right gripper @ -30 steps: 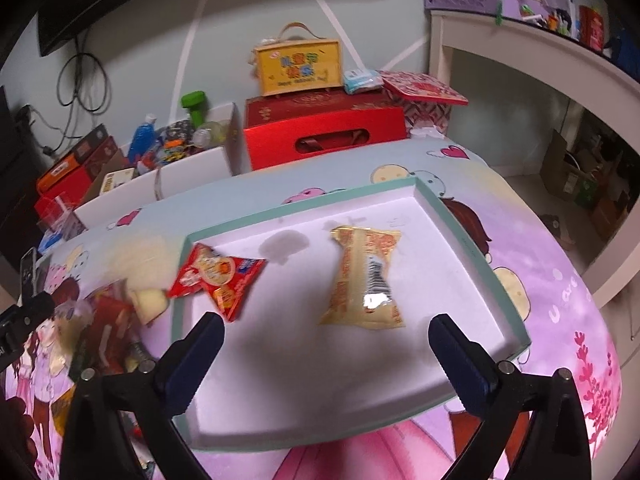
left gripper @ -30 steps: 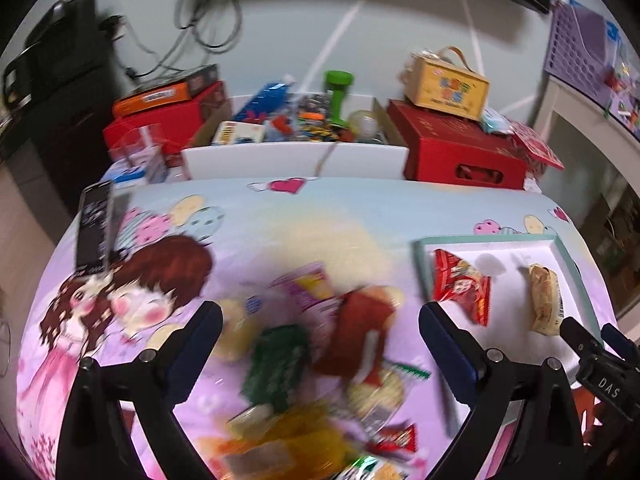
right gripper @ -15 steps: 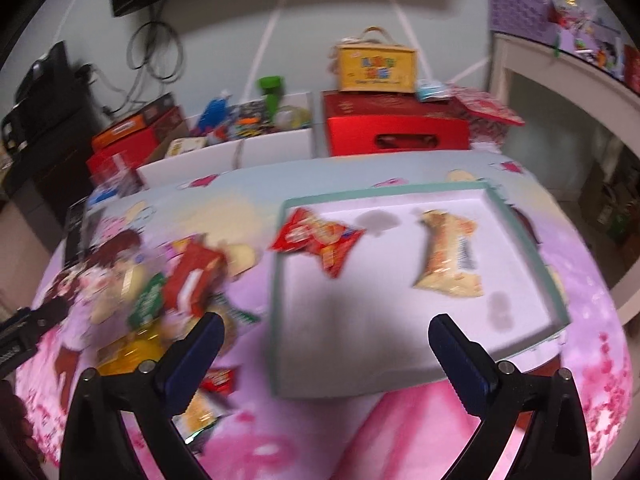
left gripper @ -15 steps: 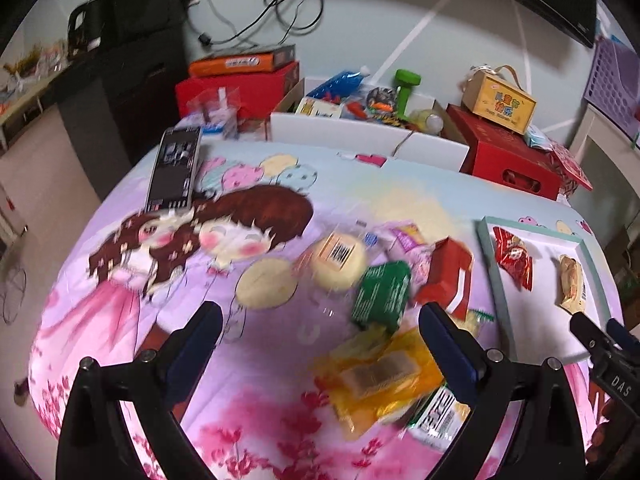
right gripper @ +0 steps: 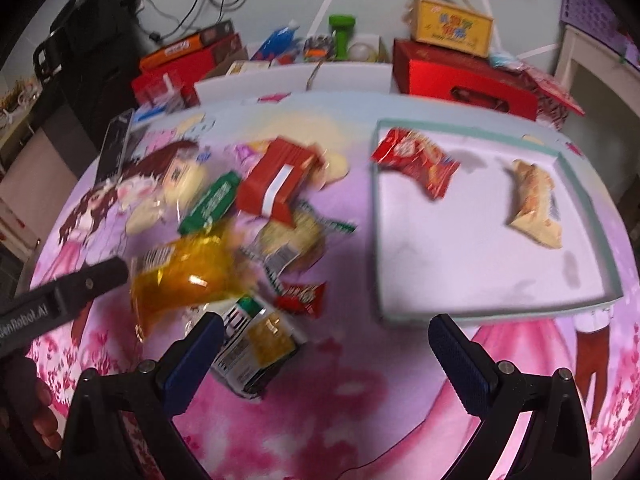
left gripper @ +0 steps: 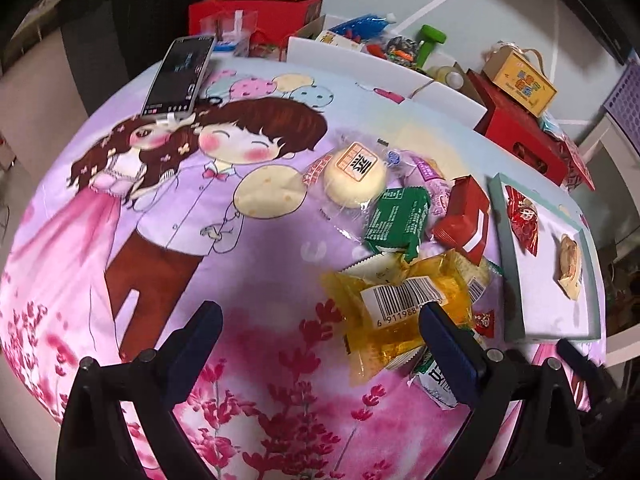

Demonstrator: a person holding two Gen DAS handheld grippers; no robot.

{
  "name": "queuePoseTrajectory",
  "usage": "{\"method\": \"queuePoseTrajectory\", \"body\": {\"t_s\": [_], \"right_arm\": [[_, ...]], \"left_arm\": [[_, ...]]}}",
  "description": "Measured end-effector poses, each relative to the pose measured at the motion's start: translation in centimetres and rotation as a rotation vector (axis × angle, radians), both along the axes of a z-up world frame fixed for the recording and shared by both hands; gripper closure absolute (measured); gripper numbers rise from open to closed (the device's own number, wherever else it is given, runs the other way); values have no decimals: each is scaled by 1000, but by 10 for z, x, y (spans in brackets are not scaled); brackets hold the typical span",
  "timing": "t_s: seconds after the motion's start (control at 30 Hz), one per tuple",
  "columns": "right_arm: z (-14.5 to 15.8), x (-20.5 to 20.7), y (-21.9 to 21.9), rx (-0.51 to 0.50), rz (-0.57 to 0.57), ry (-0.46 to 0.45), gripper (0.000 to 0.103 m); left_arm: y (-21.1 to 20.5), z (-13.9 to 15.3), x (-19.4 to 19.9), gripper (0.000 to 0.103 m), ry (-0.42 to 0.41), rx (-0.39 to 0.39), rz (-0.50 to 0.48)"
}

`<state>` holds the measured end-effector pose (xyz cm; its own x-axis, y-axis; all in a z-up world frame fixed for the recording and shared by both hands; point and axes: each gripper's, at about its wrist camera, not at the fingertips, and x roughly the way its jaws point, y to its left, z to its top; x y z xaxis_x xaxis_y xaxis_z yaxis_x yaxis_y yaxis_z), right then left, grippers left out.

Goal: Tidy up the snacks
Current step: 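Move both tools back toward the snack pile, then grasp the yellow-wrapped bread with the left tool while the right tool grasps the green biscuit pack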

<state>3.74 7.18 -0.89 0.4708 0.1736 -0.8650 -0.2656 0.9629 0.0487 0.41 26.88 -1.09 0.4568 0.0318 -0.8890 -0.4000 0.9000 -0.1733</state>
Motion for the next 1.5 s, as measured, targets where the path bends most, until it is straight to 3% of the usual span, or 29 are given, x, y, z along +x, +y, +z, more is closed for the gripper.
{"method": "queuePoseTrajectory", "body": {"t_s": [0.43,0.73,0.93,1.5], "right_arm": [[-24,6,8,36,-31,121,0],[-38,7,20,-6,-23,143,0],[-41,6,22,-7,-38,144,0],[-45,9,36,7,-7,151,0]], "left_arm": [[-11,-5,15,4,-12,-66,-32],[-27,-14,36,4,8,-144,-87],[-42,-23,47,4,67,-62,-128],[-9,-32,28,4,79,-90,-15]]}}
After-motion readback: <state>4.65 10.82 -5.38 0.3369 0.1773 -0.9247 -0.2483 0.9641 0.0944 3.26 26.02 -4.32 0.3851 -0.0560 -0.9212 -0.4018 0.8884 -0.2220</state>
